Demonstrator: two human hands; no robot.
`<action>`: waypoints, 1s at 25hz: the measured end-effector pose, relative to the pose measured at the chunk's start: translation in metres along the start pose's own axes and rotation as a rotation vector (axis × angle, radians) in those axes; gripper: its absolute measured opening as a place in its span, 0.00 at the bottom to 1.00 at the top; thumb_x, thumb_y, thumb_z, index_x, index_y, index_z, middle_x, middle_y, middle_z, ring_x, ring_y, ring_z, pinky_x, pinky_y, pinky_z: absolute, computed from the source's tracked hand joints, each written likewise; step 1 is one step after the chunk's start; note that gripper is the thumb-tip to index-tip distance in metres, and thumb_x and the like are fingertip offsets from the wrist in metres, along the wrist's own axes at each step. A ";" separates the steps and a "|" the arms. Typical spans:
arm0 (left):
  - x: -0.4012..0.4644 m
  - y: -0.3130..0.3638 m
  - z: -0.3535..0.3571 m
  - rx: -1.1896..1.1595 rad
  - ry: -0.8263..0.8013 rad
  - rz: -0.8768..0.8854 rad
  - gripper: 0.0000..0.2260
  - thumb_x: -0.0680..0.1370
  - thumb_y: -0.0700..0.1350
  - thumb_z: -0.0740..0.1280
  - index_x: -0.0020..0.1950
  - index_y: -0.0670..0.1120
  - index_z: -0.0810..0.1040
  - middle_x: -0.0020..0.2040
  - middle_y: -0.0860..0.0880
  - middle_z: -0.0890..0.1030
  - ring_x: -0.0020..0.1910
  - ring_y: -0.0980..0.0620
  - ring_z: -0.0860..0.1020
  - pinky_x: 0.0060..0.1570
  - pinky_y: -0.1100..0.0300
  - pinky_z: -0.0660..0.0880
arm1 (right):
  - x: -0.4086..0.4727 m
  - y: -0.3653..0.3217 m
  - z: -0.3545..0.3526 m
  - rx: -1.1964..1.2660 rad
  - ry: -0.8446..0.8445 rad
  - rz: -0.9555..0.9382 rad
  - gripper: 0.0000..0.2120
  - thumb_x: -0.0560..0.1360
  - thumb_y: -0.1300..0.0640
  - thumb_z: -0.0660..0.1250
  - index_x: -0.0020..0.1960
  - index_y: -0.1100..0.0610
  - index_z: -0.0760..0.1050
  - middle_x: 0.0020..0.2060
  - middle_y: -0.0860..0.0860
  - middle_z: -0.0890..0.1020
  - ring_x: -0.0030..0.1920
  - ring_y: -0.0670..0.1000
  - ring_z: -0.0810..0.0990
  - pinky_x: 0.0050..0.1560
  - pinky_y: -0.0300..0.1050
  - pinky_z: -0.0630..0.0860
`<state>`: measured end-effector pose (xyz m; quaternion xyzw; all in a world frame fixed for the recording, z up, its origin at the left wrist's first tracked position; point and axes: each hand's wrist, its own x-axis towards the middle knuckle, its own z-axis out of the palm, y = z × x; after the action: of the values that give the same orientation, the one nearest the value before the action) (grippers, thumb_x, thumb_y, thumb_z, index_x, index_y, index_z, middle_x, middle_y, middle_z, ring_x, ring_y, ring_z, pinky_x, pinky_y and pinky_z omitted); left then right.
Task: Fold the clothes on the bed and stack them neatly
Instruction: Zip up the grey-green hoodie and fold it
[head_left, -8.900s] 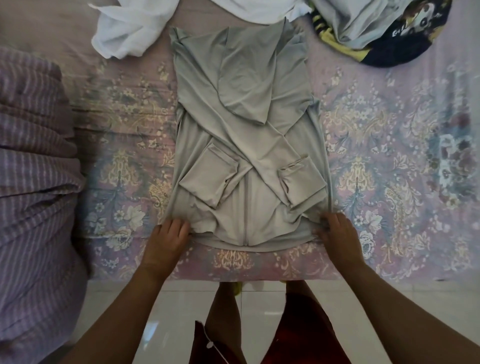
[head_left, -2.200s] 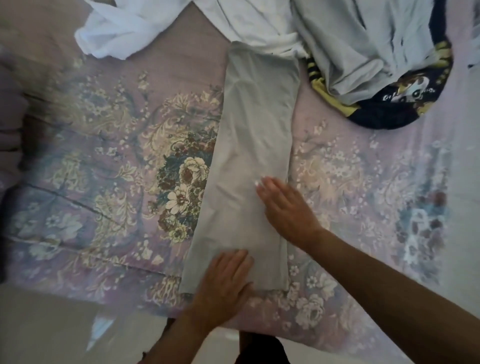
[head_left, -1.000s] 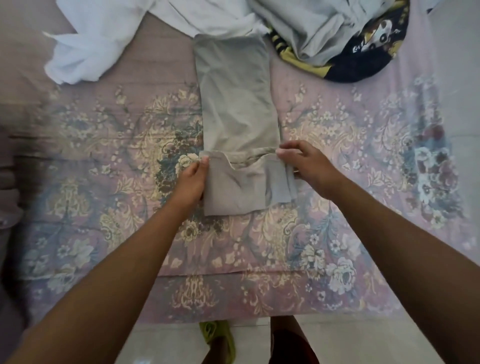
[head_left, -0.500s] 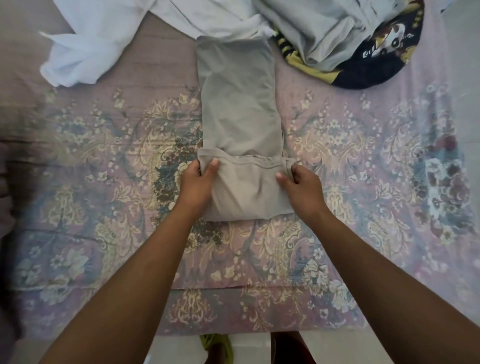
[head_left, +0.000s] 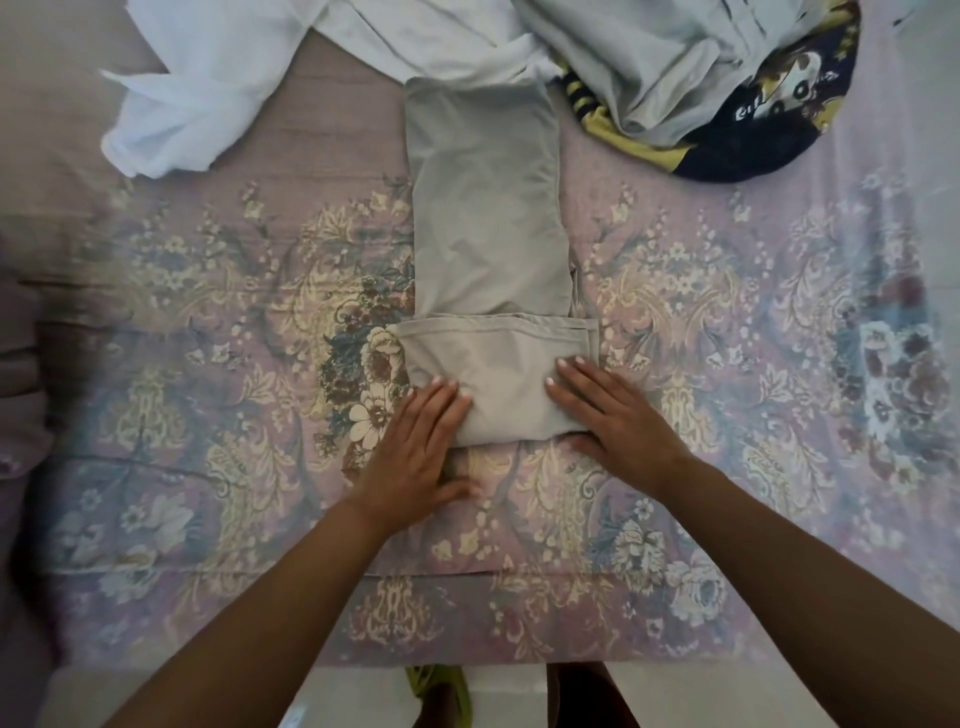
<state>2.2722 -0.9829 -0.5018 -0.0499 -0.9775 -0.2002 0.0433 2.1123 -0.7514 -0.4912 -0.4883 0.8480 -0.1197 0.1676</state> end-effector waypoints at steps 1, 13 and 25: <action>0.007 -0.003 0.003 -0.024 -0.030 -0.033 0.34 0.70 0.51 0.77 0.68 0.33 0.71 0.66 0.32 0.76 0.66 0.34 0.73 0.68 0.42 0.68 | 0.008 0.001 0.001 0.008 0.009 -0.009 0.26 0.72 0.62 0.75 0.69 0.63 0.76 0.70 0.62 0.75 0.71 0.63 0.74 0.69 0.61 0.70; -0.025 0.021 -0.060 -0.572 -0.404 -0.268 0.09 0.75 0.42 0.75 0.55 0.46 0.83 0.46 0.46 0.85 0.41 0.46 0.83 0.40 0.55 0.77 | -0.038 -0.044 -0.037 0.558 -0.595 0.215 0.10 0.85 0.57 0.60 0.60 0.61 0.76 0.49 0.60 0.80 0.50 0.62 0.80 0.46 0.52 0.73; 0.006 0.042 -0.019 -1.111 0.161 -1.176 0.18 0.83 0.53 0.64 0.70 0.45 0.75 0.62 0.49 0.81 0.62 0.50 0.79 0.60 0.54 0.77 | 0.008 -0.079 -0.001 1.030 0.312 1.003 0.14 0.82 0.54 0.67 0.42 0.60 0.68 0.38 0.55 0.71 0.40 0.52 0.69 0.42 0.48 0.64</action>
<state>2.2723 -0.9514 -0.4680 0.4720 -0.5958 -0.6491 -0.0300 2.1706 -0.7978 -0.4630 0.1219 0.8196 -0.4800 0.2880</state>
